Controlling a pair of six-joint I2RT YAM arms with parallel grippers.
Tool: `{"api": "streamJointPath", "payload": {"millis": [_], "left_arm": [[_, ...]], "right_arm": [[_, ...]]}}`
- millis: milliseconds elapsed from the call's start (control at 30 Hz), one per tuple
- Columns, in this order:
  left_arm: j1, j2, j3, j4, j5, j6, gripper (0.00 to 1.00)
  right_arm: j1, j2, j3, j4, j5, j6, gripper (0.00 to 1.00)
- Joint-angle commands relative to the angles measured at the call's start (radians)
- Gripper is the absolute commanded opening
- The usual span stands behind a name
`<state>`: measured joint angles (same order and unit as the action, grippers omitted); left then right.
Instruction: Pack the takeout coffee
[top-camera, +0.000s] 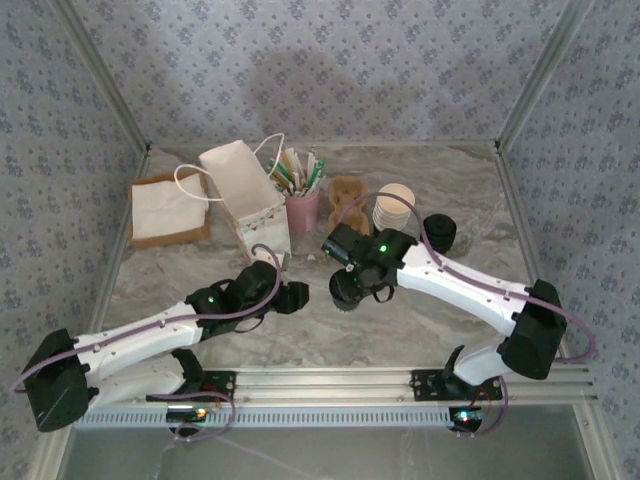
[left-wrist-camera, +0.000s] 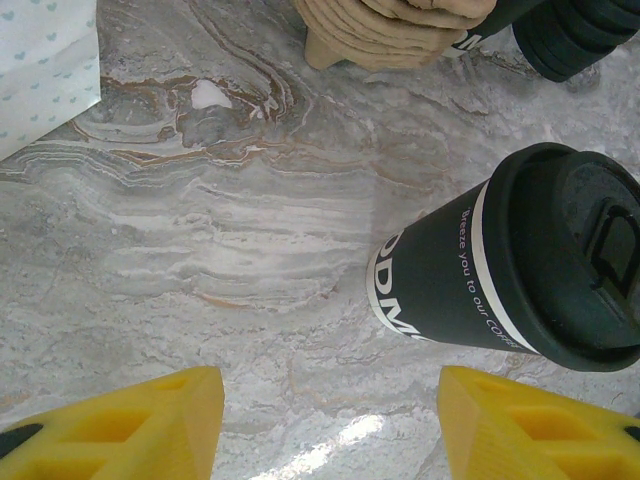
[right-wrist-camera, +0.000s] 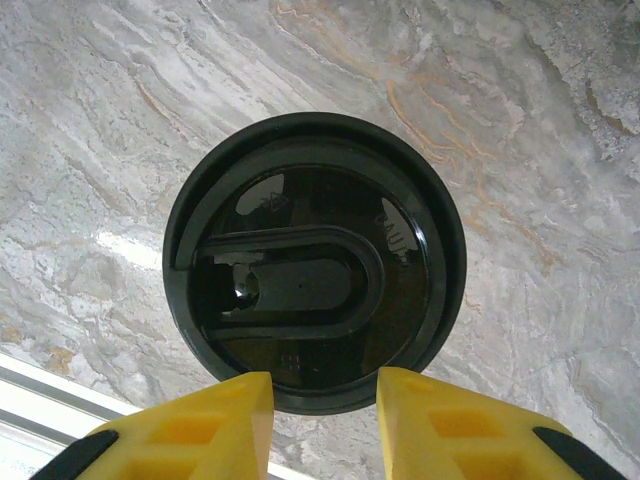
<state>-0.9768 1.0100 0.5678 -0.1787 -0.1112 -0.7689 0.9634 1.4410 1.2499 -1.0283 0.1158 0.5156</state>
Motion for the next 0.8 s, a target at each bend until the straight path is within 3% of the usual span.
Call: {"api": "streamJointPath", "payload": {"millis": [0, 767], "left_arm": [[0.004, 0.004, 0.017, 0.021, 0.015, 0.000, 0.59], [0.004, 0.013, 0.016, 0.030, 0.021, 0.000, 0.58]], "right_arm": [[-0.006, 0.017, 0.008, -0.004, -0.013, -0.007, 0.35], [-0.017, 0.046, 0.019, 0.007, -0.019, -0.009, 0.33]]}}
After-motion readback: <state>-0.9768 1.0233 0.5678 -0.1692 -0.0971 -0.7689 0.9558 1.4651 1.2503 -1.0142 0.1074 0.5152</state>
